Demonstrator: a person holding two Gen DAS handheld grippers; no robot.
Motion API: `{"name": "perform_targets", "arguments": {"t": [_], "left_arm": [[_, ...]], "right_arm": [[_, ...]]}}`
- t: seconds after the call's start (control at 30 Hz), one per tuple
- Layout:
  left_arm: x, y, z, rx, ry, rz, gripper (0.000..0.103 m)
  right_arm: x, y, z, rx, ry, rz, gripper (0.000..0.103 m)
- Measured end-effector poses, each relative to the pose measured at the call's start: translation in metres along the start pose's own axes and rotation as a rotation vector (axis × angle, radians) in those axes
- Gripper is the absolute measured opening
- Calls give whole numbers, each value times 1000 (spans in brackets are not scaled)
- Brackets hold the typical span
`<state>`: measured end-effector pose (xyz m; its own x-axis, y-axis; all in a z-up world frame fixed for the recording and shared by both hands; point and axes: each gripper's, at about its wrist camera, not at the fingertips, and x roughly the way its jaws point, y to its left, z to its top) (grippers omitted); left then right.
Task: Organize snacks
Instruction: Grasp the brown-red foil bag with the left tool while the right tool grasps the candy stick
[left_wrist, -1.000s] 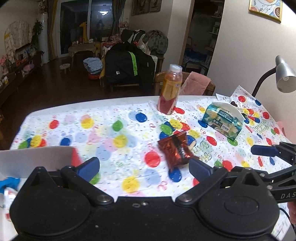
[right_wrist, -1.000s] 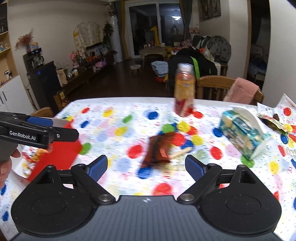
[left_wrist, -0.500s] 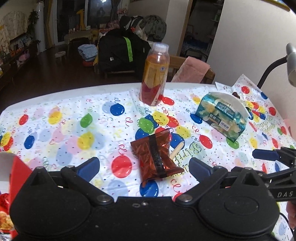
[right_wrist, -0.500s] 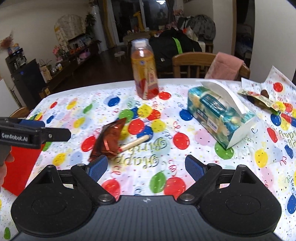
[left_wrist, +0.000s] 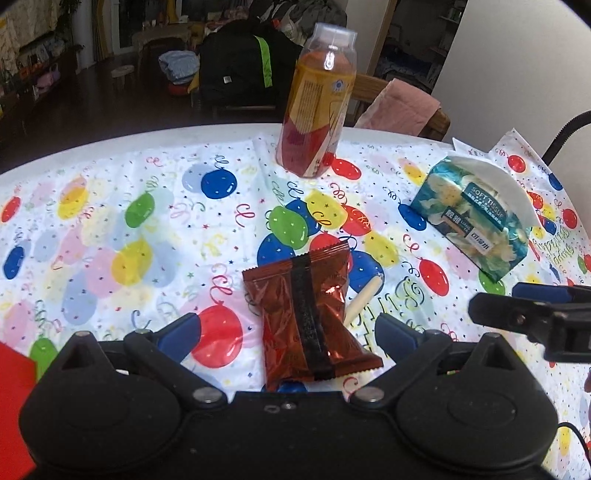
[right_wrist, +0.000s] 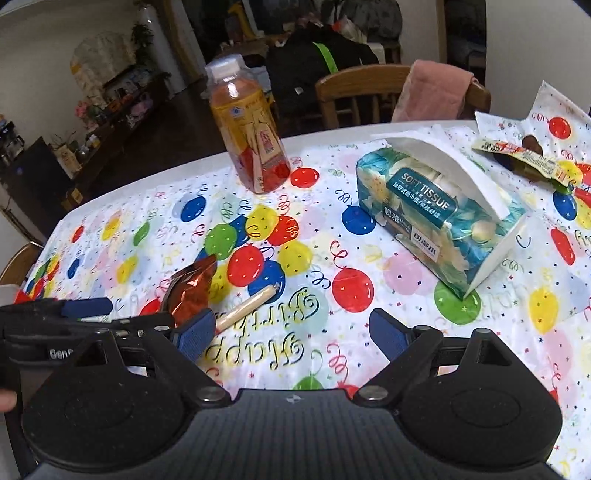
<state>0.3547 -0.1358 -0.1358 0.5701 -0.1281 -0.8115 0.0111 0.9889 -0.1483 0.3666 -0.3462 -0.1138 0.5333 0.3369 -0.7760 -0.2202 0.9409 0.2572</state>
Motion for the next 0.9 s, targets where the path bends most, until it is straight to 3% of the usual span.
{"name": "perform_targets", "arguments": {"t": [0.23,0.43,0.57,0.7,0.73,0.9], "left_arm": [[26,1,4,-1,51,-56,100],[42,12,7,-55,88,-83,93],[47,17,9,-77,105,-109,82],[49,20,6,-89,100,-132,77],[49,21,6,-93,103,-139,77],[48,24,5,-101,93,-155,58]], "right_arm": [[29,-2,10,74,70,47,69],[52,-1,22,160,125,58,61],[66,6,24,178,153,56,58],[78,8,27,227,176,52,55],[82,8,28,243,180,52,50],[93,15,30,269,201,59,40]]}}
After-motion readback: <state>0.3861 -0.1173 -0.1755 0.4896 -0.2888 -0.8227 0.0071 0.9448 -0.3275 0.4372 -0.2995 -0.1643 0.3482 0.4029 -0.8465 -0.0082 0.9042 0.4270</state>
